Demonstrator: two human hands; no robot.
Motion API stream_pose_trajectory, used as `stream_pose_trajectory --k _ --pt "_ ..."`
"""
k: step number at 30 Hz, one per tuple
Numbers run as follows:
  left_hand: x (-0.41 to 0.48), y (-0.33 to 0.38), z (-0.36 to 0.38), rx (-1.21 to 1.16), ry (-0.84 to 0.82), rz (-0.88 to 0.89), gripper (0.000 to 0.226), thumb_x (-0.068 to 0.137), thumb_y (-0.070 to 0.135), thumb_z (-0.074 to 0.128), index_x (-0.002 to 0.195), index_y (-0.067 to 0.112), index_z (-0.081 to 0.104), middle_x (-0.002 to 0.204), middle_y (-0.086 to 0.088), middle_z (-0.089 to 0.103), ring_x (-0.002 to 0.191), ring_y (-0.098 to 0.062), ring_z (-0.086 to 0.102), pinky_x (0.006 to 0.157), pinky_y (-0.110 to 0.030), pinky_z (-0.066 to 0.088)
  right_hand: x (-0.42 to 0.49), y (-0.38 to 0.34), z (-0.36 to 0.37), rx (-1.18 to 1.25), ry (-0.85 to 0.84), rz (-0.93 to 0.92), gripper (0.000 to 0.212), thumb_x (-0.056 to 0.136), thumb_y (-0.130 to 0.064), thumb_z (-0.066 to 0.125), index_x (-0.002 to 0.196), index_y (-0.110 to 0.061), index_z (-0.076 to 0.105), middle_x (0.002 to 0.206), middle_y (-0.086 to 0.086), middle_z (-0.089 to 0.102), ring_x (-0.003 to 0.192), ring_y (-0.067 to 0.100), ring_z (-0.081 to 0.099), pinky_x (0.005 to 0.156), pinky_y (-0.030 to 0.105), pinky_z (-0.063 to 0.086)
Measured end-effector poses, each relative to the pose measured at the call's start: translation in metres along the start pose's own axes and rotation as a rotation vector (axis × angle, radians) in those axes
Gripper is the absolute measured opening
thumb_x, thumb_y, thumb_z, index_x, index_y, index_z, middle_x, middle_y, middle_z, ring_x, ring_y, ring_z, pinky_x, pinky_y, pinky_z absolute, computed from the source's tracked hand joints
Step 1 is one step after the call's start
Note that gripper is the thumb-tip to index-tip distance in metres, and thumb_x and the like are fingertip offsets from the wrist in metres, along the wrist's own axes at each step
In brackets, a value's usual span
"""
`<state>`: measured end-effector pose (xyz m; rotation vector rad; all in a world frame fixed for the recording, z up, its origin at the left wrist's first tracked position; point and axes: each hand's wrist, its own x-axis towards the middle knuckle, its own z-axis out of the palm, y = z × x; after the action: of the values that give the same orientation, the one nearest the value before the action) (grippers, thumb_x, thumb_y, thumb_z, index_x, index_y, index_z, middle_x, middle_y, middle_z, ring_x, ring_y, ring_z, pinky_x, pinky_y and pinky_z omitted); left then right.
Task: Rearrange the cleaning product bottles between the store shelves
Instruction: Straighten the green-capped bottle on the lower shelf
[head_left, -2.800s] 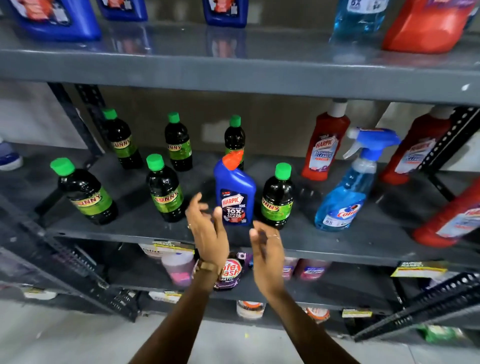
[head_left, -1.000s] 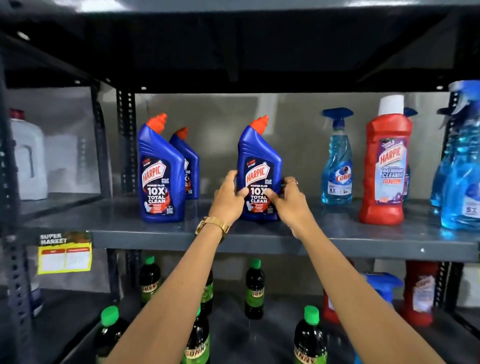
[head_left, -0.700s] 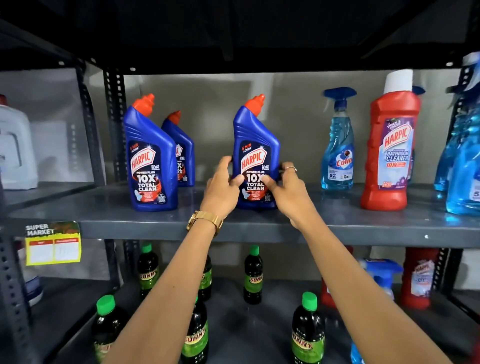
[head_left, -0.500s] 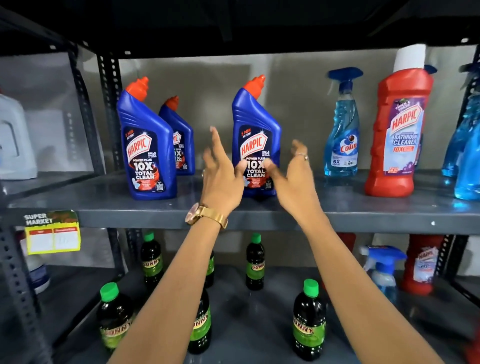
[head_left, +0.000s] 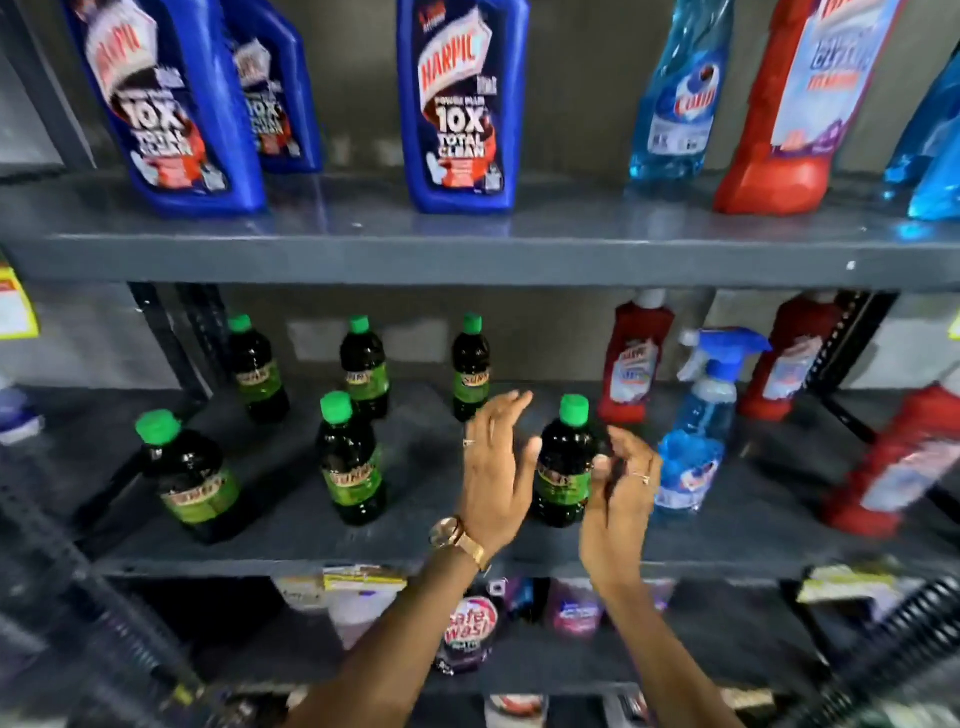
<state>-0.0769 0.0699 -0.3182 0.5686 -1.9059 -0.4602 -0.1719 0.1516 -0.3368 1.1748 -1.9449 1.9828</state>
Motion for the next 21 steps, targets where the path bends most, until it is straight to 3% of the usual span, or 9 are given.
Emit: stream_pose_trajectory --k 2,5,7,10,14,16,19,21 --pt "-0.015 -0.013 0.022 -0.139 -0.167 -0.301 0.044 0.097 0.018 0.048 0.139 0.014 0.038 0.141 0.0 0.044 0.133 -0.016 0.039 0.114 -0.04 0.028 -0.004 0.025 0.0 0.077 -0.127 0.243 0.049 0.098 -0.032 0.035 0.139 -0.004 0.037 0.139 0.013 0.042 0.133 0.024 0.039 0.111 0.012 0.024" --pt "-0.018 -0.022 0.043 -0.335 -0.346 -0.564 0.037 0.1 0.021 0.04 0.135 0.01 0.043 0.139 -0.013 0.052 0.131 -0.027 0.048 0.108 -0.036 0.038 0.0 0.041 0.008 0.239 -0.283 0.497 0.05 0.098 -0.024 0.039 0.145 -0.009 0.033 0.147 0.015 0.043 0.138 0.027 0.04 0.119 0.04 0.029" --pt "-0.018 -0.028 0.047 -0.403 -0.344 -0.664 0.033 0.101 0.025 0.037 0.126 0.008 0.05 0.127 -0.014 0.06 0.122 -0.03 0.055 0.097 -0.031 0.043 0.001 0.048 0.013 0.25 -0.326 0.555 0.043 0.1 -0.022 0.04 0.142 -0.014 0.037 0.144 0.012 0.048 0.133 0.024 0.045 0.117 0.044 0.033" --pt "-0.024 -0.039 0.041 -0.399 -0.276 -0.701 0.031 0.101 0.03 0.036 0.12 0.012 0.054 0.118 -0.006 0.063 0.114 -0.024 0.059 0.088 -0.023 0.043 -0.005 0.046 0.022 0.243 -0.386 0.515 0.038 0.1 -0.022 0.041 0.137 -0.016 0.042 0.129 0.005 0.054 0.121 0.016 0.05 0.11 0.034 0.038" --pt "-0.037 -0.054 0.017 -0.357 -0.116 -0.7 0.031 0.101 0.028 0.035 0.117 0.01 0.055 0.111 -0.007 0.066 0.098 -0.014 0.059 0.087 -0.027 0.044 -0.019 0.035 0.047 0.262 -0.464 0.475 0.037 0.099 -0.017 0.042 0.136 -0.009 0.044 0.125 0.006 0.057 0.117 0.014 0.053 0.1 0.015 0.041" --pt "-0.042 -0.058 0.005 -0.351 -0.061 -0.689 0.03 0.101 0.025 0.035 0.117 0.009 0.055 0.111 -0.008 0.066 0.096 -0.01 0.059 0.085 -0.018 0.044 -0.027 0.027 0.059 0.287 -0.493 0.445 0.035 0.099 -0.014 0.042 0.134 -0.009 0.045 0.121 0.002 0.058 0.11 0.007 0.054 0.092 0.005 0.041" --pt "-0.047 -0.064 -0.007 -0.333 -0.018 -0.682 0.027 0.101 0.024 0.035 0.117 0.014 0.055 0.109 0.0 0.065 0.092 0.013 0.057 0.079 -0.001 0.04 -0.036 0.023 0.071 0.321 -0.514 0.424 0.034 0.099 -0.011 0.041 0.133 -0.006 0.046 0.121 0.004 0.059 0.112 0.011 0.056 0.093 0.009 0.044" --pt "-0.051 -0.065 -0.009 -0.345 -0.013 -0.689 0.026 0.101 0.023 0.036 0.115 0.017 0.056 0.108 0.001 0.065 0.09 0.019 0.056 0.078 0.0 0.039 -0.041 0.026 0.073 0.346 -0.507 0.432 0.035 0.099 -0.012 0.041 0.134 -0.007 0.046 0.124 0.006 0.06 0.116 0.014 0.056 0.098 0.015 0.045"
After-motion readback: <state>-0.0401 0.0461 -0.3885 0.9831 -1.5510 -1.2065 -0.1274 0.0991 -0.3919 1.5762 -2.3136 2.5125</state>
